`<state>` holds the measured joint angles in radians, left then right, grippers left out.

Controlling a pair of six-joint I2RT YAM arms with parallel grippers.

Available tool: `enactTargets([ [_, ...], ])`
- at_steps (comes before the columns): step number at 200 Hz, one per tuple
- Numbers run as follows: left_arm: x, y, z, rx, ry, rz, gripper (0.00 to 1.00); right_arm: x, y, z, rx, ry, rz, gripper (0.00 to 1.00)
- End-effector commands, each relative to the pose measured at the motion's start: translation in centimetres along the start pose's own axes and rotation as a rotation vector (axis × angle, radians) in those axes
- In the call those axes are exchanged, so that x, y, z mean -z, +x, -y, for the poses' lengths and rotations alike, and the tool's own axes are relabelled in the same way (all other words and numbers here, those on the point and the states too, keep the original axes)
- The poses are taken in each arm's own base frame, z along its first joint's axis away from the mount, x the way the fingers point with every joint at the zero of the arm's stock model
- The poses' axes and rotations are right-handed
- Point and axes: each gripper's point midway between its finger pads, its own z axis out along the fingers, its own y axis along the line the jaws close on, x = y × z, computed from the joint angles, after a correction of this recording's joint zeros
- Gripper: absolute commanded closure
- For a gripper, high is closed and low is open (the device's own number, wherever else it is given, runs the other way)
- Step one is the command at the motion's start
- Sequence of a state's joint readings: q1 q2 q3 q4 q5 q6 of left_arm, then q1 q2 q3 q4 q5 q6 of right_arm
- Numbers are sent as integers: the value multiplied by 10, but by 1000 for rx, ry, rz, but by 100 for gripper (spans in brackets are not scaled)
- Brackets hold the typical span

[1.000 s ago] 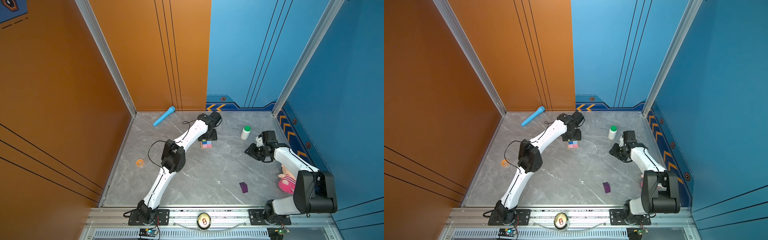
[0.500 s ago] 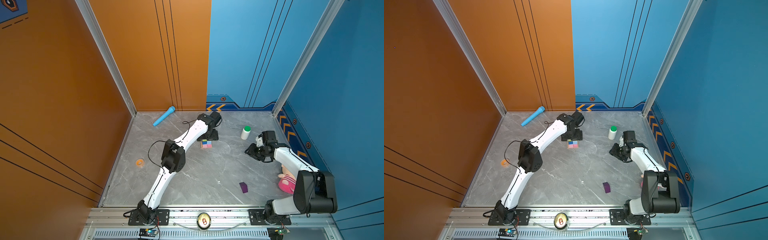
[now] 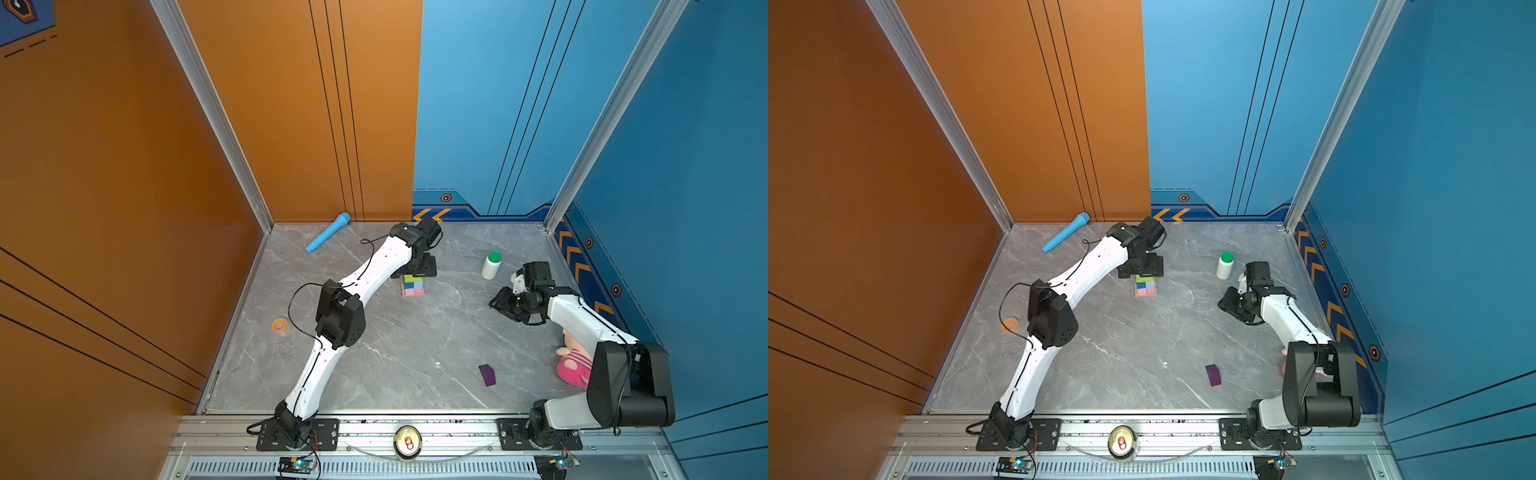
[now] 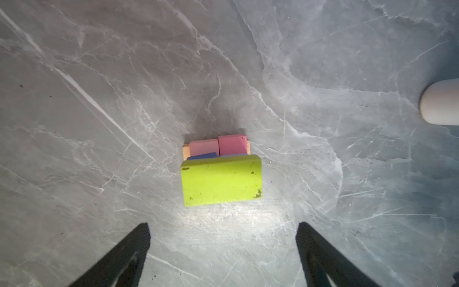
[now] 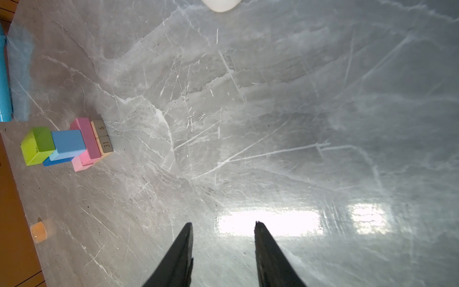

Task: Build the wood block tower
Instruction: 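Open the left gripper and raise it off the lime green block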

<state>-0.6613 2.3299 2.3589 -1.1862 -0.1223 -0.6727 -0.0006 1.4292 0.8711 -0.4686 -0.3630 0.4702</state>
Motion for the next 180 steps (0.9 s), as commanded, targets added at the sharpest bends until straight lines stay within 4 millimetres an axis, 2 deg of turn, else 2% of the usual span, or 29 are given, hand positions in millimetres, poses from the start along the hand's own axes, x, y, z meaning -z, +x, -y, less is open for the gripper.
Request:
enactTargets([
  [1, 31, -7, -13, -14, -19, 51, 6, 9, 7, -2, 3, 18, -2, 56],
  [49, 61, -4, -32, -21, -40, 98, 13, 13, 13, -15, 25, 16, -3, 56],
  [53, 64, -3, -34, -20, -38, 103, 18, 13, 13, -17, 27, 15, -2, 56],
  [98, 81, 8, -55, 28, 55, 167, 32, 20, 19, -28, 65, 41, 1, 59],
  [131, 81, 25, -79, 72, 115, 197, 35, 32, 29, -24, 85, 89, -4, 59],
  [180, 66, 55, -106, 133, 207, 212, 36, 40, 63, -17, 119, 160, -61, 58],
])
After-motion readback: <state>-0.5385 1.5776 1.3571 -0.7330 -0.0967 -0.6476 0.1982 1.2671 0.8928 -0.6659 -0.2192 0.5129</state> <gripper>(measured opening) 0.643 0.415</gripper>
